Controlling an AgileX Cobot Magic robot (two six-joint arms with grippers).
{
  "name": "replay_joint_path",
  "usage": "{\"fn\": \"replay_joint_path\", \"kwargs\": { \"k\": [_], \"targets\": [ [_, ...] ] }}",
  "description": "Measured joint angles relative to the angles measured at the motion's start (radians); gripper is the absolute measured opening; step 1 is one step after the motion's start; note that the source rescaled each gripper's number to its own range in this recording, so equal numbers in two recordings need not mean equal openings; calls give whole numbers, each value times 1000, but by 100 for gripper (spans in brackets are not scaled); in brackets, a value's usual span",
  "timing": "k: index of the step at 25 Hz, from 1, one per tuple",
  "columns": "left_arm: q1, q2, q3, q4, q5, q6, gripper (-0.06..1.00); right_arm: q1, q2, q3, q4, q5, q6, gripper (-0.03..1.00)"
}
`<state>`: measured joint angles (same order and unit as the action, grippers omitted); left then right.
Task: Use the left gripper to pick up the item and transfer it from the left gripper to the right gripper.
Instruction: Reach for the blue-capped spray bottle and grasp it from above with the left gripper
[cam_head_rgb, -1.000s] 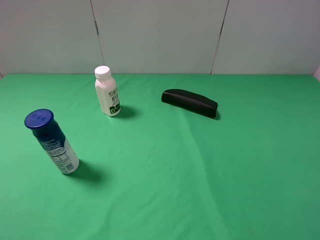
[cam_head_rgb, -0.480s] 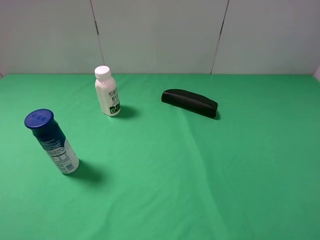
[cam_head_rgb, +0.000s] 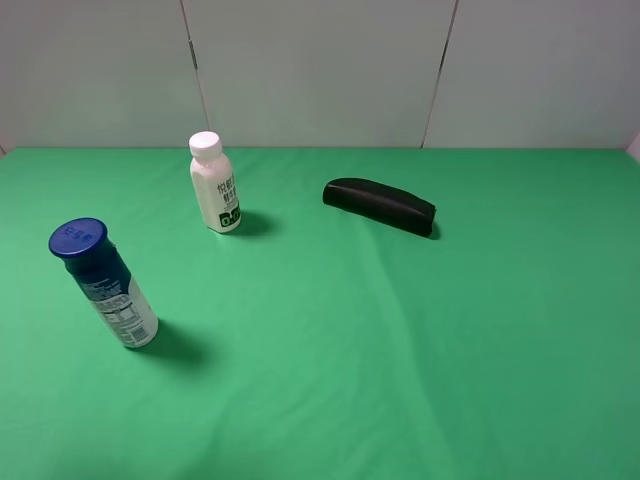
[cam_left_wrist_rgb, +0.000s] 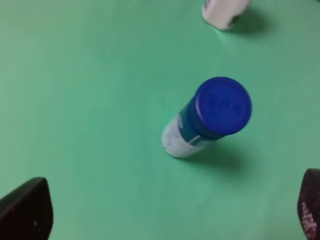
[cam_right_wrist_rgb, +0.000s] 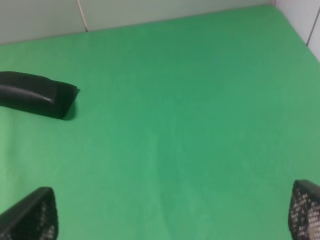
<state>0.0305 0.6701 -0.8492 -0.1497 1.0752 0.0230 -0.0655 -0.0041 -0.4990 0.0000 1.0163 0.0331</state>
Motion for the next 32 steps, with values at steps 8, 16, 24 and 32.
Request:
{"fn": "replay_joint_path", "kwargs": {
  "k": [8, 16, 24, 32],
  "targets": [
    [-110, 265, -66, -12, 2, 2, 100, 0, 0, 0, 0, 0, 0, 100],
    [-187, 472, -68, -13, -10, -23, 100, 0, 0, 0, 0, 0, 0, 100],
    [-297, 624, -70, 43, -83, -90, 100, 0, 0, 0, 0, 1, 0, 100],
    [-396, 759, -71, 79, -169, -152, 100, 0, 0, 0, 0, 1, 0, 100]
  ]
}}
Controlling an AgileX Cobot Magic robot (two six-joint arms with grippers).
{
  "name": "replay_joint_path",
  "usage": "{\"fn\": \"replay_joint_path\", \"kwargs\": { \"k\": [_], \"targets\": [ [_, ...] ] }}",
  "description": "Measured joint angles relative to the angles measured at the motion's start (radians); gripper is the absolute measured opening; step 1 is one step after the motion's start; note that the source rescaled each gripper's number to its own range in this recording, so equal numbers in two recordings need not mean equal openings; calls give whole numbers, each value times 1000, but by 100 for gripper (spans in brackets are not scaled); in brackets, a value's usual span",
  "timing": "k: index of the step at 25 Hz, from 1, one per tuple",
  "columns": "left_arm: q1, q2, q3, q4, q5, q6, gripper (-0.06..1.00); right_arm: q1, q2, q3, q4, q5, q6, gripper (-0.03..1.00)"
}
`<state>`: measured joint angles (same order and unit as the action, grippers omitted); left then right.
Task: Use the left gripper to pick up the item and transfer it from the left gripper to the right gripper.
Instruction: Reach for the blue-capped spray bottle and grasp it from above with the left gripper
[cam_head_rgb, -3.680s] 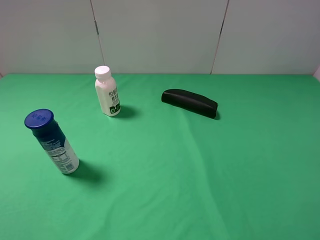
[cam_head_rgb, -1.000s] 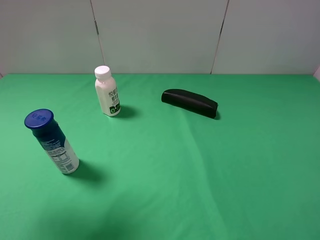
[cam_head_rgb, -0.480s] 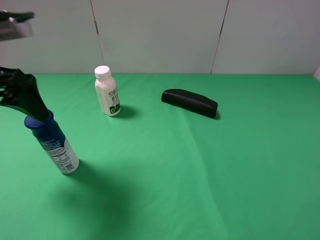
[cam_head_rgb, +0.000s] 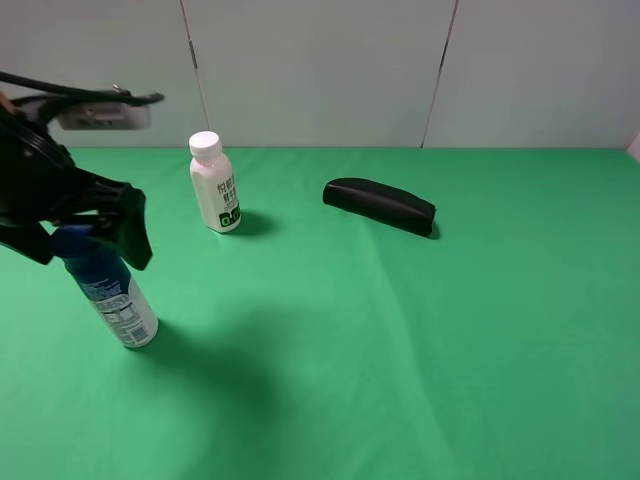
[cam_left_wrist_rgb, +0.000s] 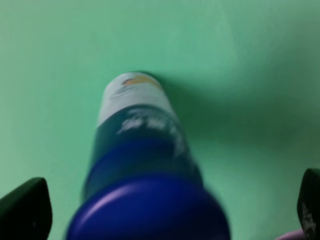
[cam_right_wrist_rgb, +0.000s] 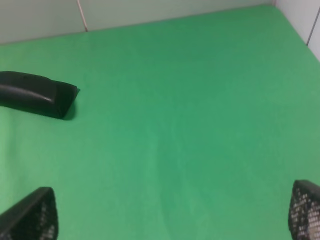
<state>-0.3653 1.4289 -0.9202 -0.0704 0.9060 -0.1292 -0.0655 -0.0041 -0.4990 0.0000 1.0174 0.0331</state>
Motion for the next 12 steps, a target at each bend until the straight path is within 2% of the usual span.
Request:
{"fn": "replay_joint_path", "kwargs": {
  "k": [4, 12],
  "targets": [
    [-39, 63, 0, 26, -29, -29, 100, 0, 0, 0, 0, 0, 0, 100],
    [-47, 90, 57, 44, -125, -50, 100, 0, 0, 0, 0, 0, 0, 100]
  ]
}}
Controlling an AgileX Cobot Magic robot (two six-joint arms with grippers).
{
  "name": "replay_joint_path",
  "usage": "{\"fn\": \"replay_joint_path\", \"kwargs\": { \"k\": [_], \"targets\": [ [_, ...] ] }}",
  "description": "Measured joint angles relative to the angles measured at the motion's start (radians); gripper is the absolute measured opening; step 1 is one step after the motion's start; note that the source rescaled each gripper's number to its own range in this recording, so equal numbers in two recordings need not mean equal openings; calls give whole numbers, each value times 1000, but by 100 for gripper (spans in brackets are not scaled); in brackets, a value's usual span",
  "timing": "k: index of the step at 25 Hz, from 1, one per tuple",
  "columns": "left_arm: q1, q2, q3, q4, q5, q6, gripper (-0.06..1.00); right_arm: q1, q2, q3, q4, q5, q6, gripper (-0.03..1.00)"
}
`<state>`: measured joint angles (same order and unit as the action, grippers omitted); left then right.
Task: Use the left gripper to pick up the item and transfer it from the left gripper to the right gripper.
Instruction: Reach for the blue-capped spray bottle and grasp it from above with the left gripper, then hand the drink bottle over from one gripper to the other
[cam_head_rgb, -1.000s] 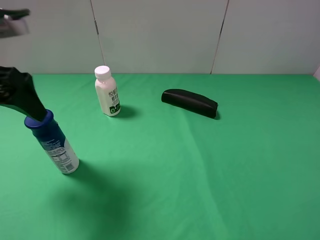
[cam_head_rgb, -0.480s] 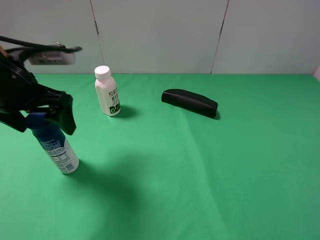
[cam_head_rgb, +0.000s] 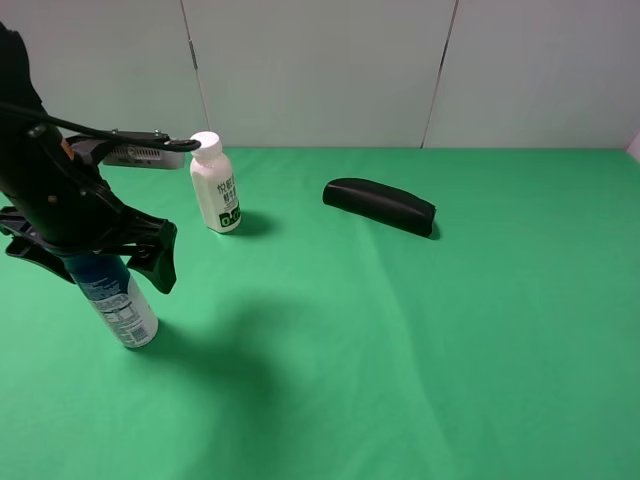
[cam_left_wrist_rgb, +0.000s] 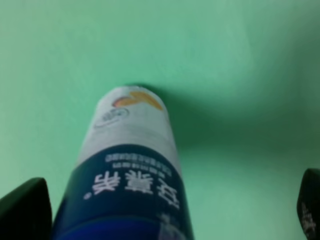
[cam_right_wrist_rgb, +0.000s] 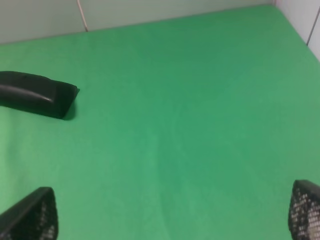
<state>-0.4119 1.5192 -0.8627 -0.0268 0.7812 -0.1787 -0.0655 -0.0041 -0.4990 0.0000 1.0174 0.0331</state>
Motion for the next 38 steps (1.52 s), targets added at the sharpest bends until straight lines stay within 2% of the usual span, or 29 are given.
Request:
{"fn": "replay_joint_path", "kwargs": {
  "k": [3, 6, 10, 12, 13, 14, 28, 32, 38],
  "targets": [
    [0, -11, 25, 10, -50, 0, 99, 0, 0, 0, 0, 0, 0, 100],
    [0, -17, 32, 15, -75, 0, 85, 0, 0, 0, 0, -1, 0, 100],
    [0, -17, 35, 27, -101, 1, 52, 0, 0, 0, 0, -1, 0, 100],
    [0, -17, 35, 42, -110, 1, 26, 0, 0, 0, 0, -1, 0, 100],
    [0, -17, 36, 47, -114, 1, 8, 0, 0, 0, 0, -1, 0, 100],
    [0, -17, 36, 38, -122, 1, 0, 0, 0, 0, 0, -1, 0, 100],
    [0, -15, 24, 27, -116, 1, 0, 0, 0, 0, 0, -1, 0, 100],
    [0, 7, -36, -5, -3, 1, 0, 0, 0, 0, 0, -1, 0, 100],
    [0, 9, -171, -7, 162, 8, 0, 0, 0, 0, 0, 0, 0, 100]
  ]
}}
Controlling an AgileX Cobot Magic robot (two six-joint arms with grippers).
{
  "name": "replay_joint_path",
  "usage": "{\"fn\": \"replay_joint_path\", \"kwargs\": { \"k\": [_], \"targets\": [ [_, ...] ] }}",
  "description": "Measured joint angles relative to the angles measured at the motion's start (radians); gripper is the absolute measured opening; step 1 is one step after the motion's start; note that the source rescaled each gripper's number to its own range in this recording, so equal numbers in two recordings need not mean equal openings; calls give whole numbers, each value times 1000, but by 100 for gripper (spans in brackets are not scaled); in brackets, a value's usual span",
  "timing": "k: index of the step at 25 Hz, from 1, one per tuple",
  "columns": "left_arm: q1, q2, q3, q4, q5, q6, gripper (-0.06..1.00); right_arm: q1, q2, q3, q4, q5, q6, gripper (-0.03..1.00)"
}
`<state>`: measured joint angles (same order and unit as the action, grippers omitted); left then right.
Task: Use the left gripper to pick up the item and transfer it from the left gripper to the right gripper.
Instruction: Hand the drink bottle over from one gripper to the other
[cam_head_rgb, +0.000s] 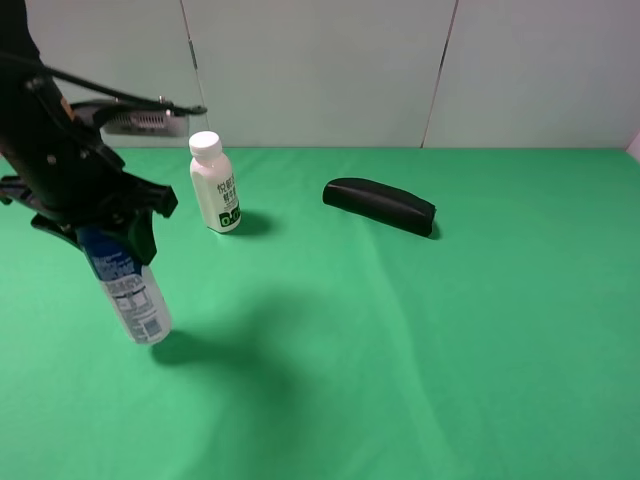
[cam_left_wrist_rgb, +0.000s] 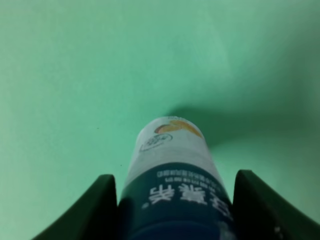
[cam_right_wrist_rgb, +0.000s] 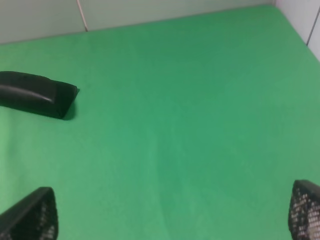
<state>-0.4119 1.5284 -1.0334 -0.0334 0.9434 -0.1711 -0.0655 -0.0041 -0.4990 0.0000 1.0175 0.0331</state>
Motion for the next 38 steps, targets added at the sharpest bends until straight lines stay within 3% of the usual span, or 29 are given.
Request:
{"fn": "replay_joint_path", "kwargs": {
  "k": [7, 17, 25, 30, 33, 38],
  "targets": [
    [0, 0, -156, -1, 108, 31, 0, 0, 0, 0, 0, 0, 0, 100],
    [0, 0, -302, -46, 127, 41, 0, 0, 0, 0, 0, 0, 0, 100],
    [0, 0, -310, -231, 55, 177, 0, 0, 0, 0, 27, -1, 0, 100],
    [0, 0, -310, -340, -13, 239, 0, 0, 8, -5, 129, -16, -6, 100],
    [0, 0, -310, -388, -41, 281, 0, 0, 65, -24, 212, -65, -72, 100],
    [0, 4, -310, -466, -77, 320, 0, 0, 238, -66, 370, -162, -334, 100]
  ]
}}
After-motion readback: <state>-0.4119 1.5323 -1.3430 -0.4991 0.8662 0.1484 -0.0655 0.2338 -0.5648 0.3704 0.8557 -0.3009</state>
